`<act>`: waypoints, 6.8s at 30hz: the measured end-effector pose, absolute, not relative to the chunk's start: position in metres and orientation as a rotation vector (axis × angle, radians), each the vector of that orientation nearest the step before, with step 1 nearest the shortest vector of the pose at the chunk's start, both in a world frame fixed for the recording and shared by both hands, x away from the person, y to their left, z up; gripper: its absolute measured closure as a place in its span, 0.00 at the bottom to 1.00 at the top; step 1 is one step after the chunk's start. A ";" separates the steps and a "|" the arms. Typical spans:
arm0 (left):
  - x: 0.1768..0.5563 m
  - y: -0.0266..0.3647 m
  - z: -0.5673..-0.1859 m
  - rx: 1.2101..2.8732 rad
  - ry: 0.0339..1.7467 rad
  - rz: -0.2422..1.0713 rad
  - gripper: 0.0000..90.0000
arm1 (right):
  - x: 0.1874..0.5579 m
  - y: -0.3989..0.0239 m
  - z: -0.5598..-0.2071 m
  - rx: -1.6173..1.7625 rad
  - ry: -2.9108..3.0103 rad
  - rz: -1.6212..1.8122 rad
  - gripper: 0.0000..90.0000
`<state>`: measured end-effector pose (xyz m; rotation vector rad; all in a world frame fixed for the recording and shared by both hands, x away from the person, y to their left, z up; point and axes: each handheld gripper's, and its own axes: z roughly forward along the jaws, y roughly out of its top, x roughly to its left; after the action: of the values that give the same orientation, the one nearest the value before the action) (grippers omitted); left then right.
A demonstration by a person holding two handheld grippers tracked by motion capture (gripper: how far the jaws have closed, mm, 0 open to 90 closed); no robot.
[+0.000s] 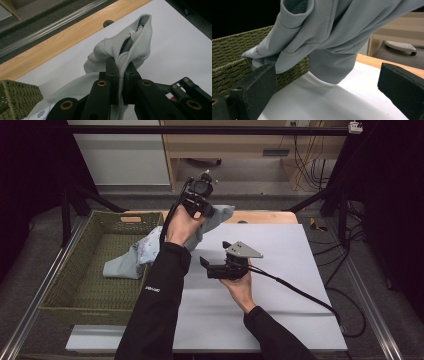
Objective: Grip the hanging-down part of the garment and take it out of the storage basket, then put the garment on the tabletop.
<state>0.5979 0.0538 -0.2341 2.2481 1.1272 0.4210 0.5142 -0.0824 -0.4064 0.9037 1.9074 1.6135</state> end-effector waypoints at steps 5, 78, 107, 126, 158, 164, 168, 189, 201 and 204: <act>0.600 0.053 -0.236 2.251 1.127 0.415 0.94 | 0.518 -0.075 -0.405 0.884 1.912 1.605 0.04; 0.587 0.063 -0.232 2.251 1.113 0.449 0.94 | 0.492 -0.091 -0.368 0.743 1.988 1.647 0.98; 0.571 0.042 -0.229 2.287 1.046 0.428 0.94 | 0.471 -0.162 -0.339 0.777 1.903 1.582 0.98; 0.567 0.030 -0.228 2.292 1.018 0.411 0.94 | 0.476 -0.188 -0.319 0.845 1.801 1.528 0.98; 0.570 0.033 -0.248 2.301 1.006 0.389 0.94 | 0.459 -0.198 -0.361 0.885 1.870 1.633 0.14; 0.571 0.037 -0.253 2.302 1.014 0.386 0.94 | 0.451 -0.208 -0.374 0.935 1.829 1.554 0.04; 0.571 0.037 -0.253 2.301 1.012 0.382 0.94 | 0.446 -0.215 -0.382 0.985 1.801 1.518 0.03; 0.566 0.029 -0.273 2.321 0.972 0.367 0.94 | 0.423 -0.242 -0.412 1.074 1.741 1.514 0.01; 0.560 0.031 -0.303 2.322 0.949 0.339 0.93 | 0.421 -0.248 -0.417 1.076 1.754 1.529 0.01; 0.559 0.031 -0.314 2.313 0.948 0.331 0.93 | 0.421 -0.249 -0.418 1.070 1.744 1.528 0.01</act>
<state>0.5589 0.0310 -0.3135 2.3130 0.9479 0.3311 0.4213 -0.2492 -0.4183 1.0696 1.7436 1.5279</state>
